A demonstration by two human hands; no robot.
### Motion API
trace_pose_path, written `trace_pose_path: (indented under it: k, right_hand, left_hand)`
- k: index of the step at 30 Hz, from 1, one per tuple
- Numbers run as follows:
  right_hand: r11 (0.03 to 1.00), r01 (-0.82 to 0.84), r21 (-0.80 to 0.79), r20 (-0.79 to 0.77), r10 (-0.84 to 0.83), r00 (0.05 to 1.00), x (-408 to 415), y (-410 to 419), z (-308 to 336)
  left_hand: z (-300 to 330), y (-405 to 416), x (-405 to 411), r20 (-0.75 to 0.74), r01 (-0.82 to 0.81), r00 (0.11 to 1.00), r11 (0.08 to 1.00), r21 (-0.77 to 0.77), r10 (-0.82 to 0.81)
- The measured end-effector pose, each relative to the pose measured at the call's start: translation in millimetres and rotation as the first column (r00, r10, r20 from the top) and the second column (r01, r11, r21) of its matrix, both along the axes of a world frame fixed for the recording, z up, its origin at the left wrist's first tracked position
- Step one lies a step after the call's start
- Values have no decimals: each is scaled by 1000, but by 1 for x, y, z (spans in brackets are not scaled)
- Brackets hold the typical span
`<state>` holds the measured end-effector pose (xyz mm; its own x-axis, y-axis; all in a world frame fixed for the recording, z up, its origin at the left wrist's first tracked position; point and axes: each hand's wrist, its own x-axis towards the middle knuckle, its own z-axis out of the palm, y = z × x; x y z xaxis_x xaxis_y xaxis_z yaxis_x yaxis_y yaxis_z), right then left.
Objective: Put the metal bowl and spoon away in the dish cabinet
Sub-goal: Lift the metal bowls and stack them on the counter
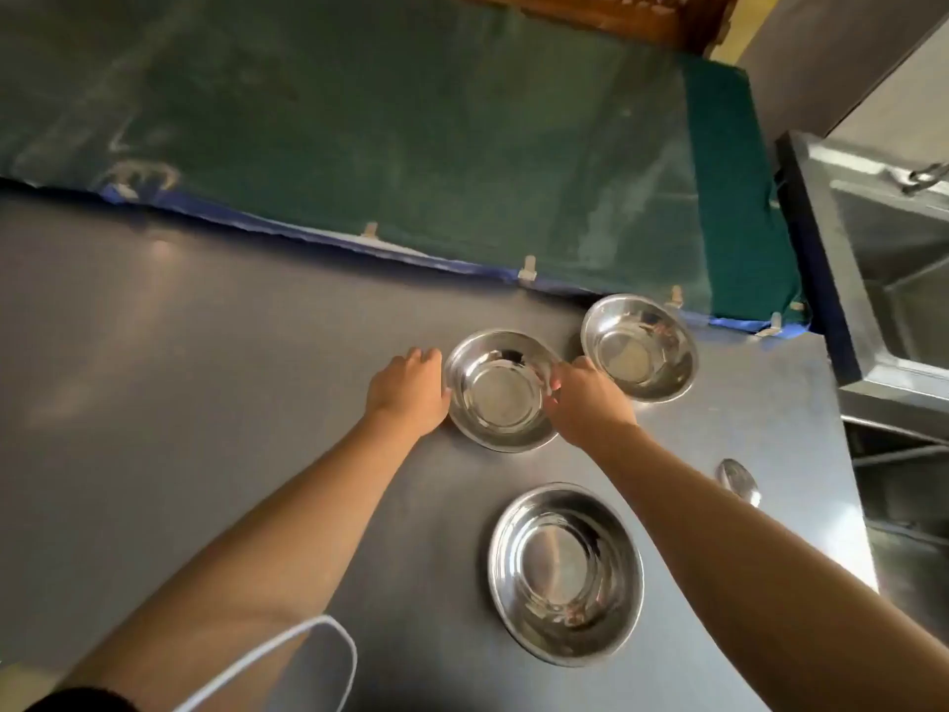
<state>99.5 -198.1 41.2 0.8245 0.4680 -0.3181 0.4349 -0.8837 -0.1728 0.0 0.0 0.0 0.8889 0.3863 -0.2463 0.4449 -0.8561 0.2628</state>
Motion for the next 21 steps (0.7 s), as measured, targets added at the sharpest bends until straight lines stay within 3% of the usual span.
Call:
trace_pose_path:
  k: [7,13,21]
  right_hand:
    - [953,211,216,-71,-200,977,3,-7,-46]
    - [915,271,298,-146,-237,960,3,-16,-59]
    - [863,366,349,-279,-278,919,17,-28,-52]
  left_hand:
    - [-24,-10,-8,-4,-256,965,939,-230,262]
    - [-29,-28,-7,72,-320,919,842,-435,387]
    - [-23,-38,-8,1,-430,798,570,-701,603]
